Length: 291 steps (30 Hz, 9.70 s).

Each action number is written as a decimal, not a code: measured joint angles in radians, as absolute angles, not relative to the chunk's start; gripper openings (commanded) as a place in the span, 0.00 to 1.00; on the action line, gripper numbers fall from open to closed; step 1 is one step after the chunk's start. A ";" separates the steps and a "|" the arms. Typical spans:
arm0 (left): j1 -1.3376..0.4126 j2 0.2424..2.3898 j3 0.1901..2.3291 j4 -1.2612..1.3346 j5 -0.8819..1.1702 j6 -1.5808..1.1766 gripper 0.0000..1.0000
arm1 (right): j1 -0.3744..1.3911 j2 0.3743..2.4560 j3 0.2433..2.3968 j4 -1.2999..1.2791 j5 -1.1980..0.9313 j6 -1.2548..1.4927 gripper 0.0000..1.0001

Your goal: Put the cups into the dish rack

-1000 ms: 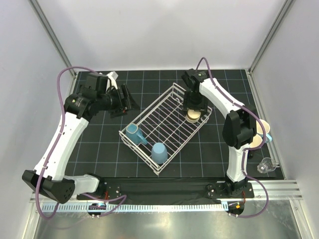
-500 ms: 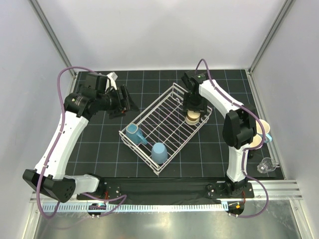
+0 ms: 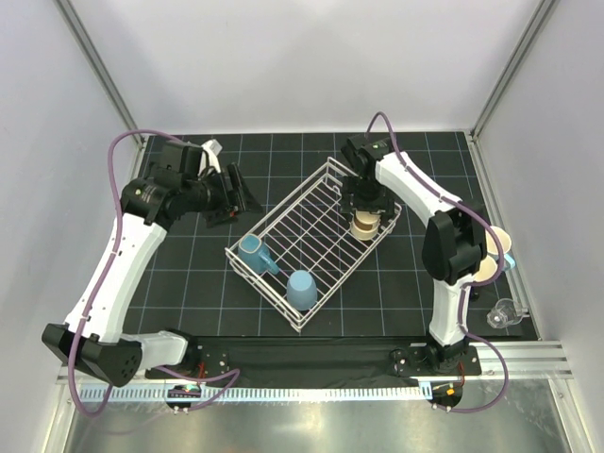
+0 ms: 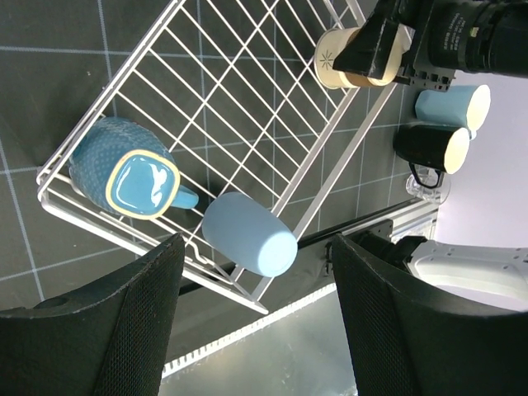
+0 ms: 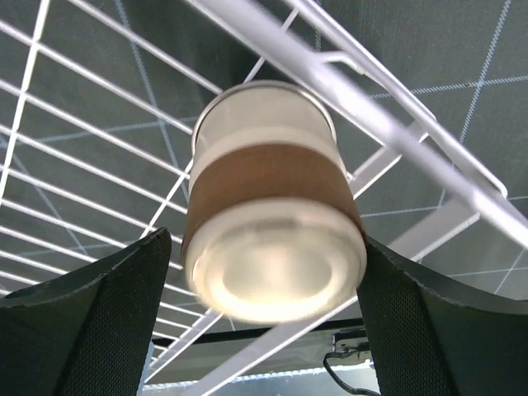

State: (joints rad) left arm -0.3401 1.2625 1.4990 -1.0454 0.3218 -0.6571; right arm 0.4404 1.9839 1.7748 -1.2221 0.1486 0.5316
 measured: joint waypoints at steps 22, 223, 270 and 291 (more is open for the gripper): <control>-0.340 1.199 1.417 -0.974 0.398 -0.783 0.74 | 0.361 1.509 1.745 -1.243 0.197 0.412 0.86; -0.798 2.203 2.053 -0.828 -0.309 -0.489 0.00 | 0.111 1.090 1.913 -1.359 -0.440 0.502 0.63; -0.752 2.289 2.157 -0.847 -0.243 -0.524 0.51 | 0.111 1.142 1.954 -1.364 -0.432 0.452 0.63; -0.727 1.650 1.777 -0.779 -0.073 -0.569 0.58 | 0.111 1.179 1.827 -1.368 -0.389 0.481 0.64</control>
State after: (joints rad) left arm -0.7269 1.6497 1.7775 -0.7788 -0.0734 -0.5694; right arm 0.1108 1.1786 1.8267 -1.3678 -0.3893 0.4812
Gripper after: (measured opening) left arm 0.581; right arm 0.641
